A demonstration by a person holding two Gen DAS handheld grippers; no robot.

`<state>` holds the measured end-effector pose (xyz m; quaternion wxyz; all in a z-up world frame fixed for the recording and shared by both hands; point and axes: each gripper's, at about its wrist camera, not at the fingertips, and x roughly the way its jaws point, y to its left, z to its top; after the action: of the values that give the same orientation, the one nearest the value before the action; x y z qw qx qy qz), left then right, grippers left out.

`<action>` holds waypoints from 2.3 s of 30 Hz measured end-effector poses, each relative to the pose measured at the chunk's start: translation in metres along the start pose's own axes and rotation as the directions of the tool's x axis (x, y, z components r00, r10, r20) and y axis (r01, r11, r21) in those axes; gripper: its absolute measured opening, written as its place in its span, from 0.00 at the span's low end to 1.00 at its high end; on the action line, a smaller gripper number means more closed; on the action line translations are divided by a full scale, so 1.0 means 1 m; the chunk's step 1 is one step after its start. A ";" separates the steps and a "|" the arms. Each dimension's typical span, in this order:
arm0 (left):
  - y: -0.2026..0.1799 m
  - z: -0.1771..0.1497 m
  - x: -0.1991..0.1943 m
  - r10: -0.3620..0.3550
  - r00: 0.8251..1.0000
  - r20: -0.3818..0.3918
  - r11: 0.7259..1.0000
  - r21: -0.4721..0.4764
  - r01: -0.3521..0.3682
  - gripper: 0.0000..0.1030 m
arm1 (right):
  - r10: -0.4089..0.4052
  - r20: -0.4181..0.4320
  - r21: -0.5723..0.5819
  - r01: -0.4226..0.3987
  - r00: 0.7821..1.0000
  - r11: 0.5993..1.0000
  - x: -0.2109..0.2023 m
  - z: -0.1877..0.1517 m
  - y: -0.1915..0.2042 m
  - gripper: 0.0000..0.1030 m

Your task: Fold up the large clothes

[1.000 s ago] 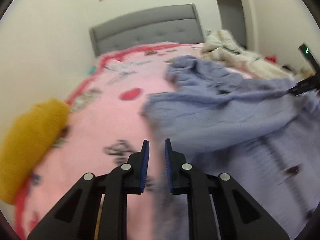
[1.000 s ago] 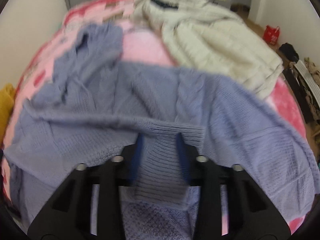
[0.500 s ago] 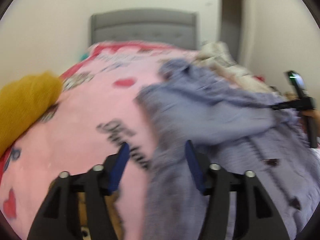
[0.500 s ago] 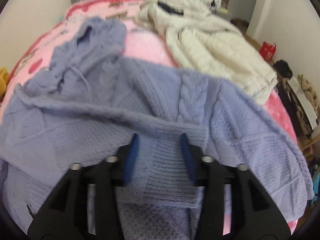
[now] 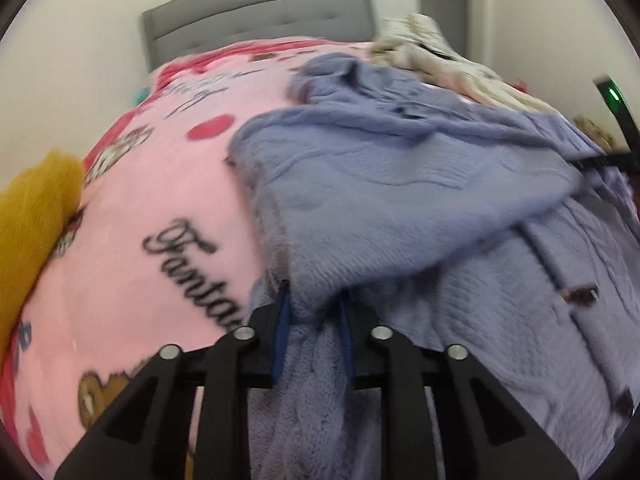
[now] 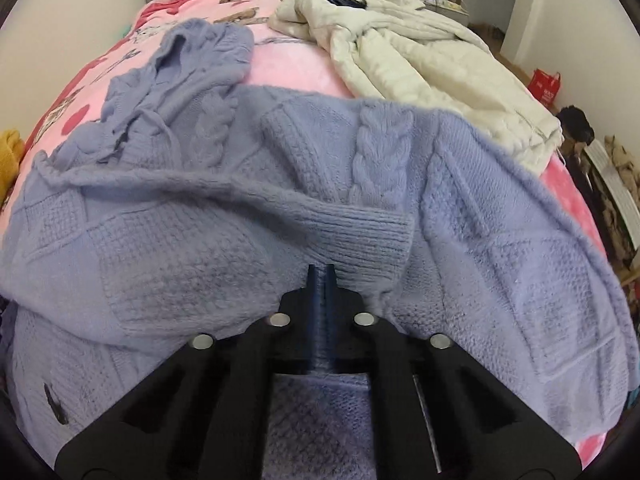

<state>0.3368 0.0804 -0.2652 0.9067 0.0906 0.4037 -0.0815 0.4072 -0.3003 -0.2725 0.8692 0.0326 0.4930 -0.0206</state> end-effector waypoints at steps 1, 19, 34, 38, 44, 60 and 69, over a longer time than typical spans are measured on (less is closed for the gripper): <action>0.002 0.000 0.001 0.013 1.000 -0.001 1.000 -0.019 -0.013 0.18 | 0.001 0.004 0.001 -0.001 1.000 1.000 0.001 -0.001 0.000 0.00; 0.039 -0.007 0.018 0.200 0.980 -0.007 0.972 -0.126 -0.199 0.22 | -0.027 0.006 -0.094 0.028 1.000 0.995 0.009 -0.011 0.024 0.01; 0.050 -0.034 -0.040 0.145 0.980 0.139 0.977 -0.175 -0.120 0.50 | 0.153 -0.039 0.064 -0.150 0.987 0.987 -0.010 -0.014 -0.003 0.53; 0.042 -0.041 -0.039 0.137 0.984 0.117 0.981 -0.155 -0.118 0.54 | 0.172 -0.049 0.047 -0.170 0.984 0.984 -0.001 -0.021 0.010 0.25; 0.042 -0.046 -0.031 0.125 0.989 0.084 0.979 -0.172 -0.110 0.59 | 0.105 0.043 -0.023 -0.104 0.994 0.994 -0.020 0.005 0.022 0.08; 0.050 -0.054 -0.029 0.129 0.991 0.045 0.964 -0.242 -0.115 0.66 | -0.092 -0.055 0.009 0.092 0.994 0.996 0.038 0.036 0.022 0.08; 0.040 -0.042 -0.065 0.043 0.987 0.158 0.974 -0.225 -0.006 0.76 | 0.080 0.221 -0.016 -0.079 0.972 0.997 -0.023 0.045 0.040 0.60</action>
<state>0.2724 0.1336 -0.2405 0.9419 -0.0143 0.3342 -0.0314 0.4365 -0.2634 -0.2280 0.9190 0.0469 0.3914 0.0124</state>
